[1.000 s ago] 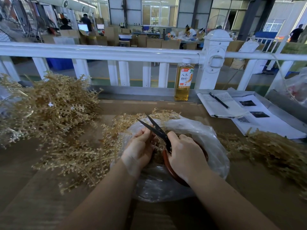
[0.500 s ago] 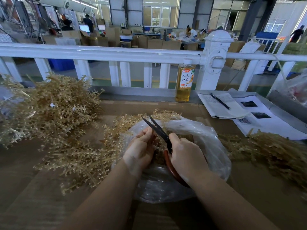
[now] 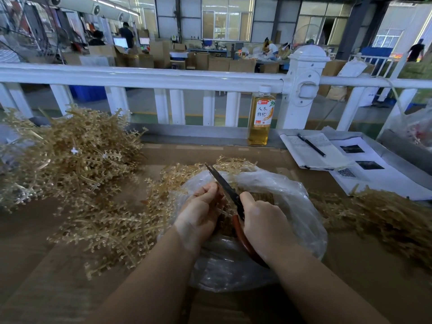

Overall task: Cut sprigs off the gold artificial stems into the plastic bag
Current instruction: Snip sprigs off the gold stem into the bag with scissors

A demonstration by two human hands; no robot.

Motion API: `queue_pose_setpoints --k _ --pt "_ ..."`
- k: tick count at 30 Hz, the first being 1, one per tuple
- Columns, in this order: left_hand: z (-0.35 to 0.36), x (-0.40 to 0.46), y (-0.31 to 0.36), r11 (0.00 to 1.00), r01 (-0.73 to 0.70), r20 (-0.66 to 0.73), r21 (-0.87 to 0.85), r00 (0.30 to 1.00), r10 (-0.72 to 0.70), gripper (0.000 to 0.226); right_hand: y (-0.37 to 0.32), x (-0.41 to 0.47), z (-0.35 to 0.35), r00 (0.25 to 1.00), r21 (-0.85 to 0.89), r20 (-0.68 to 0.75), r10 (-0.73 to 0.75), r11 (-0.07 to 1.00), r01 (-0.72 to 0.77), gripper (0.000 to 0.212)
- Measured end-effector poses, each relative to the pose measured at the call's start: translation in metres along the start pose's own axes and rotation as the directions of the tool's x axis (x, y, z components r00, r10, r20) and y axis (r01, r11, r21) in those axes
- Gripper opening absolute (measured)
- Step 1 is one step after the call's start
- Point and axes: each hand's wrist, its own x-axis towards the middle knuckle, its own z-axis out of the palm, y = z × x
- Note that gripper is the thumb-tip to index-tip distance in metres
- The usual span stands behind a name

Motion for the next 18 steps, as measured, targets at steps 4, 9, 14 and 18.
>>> queue_pose_setpoints --k 4,9,14,18 --pt "-0.001 0.001 0.001 1.0 0.01 0.013 0.001 1.0 -0.01 0.028 -0.004 0.002 0.001 0.999 0.024 -0.046 -0.012 1.0 0.013 0.017" --pt "0.0 0.001 -0.002 1.0 -0.013 -0.004 0.013 1.0 0.013 0.022 -0.004 0.0 0.007 0.995 0.035 -0.104 0.012 0.999 -0.009 0.019" --pt "0.003 0.001 -0.005 0.996 -0.045 -0.022 0.072 0.999 0.047 0.015 0.0 -0.003 0.012 0.991 0.05 -0.126 0.041 0.998 -0.035 0.023" --pt "-0.004 -0.008 0.004 0.997 -0.011 0.229 0.072 0.973 -0.006 0.035 0.003 0.0 0.012 0.988 0.076 -0.133 0.077 0.995 -0.067 0.022"
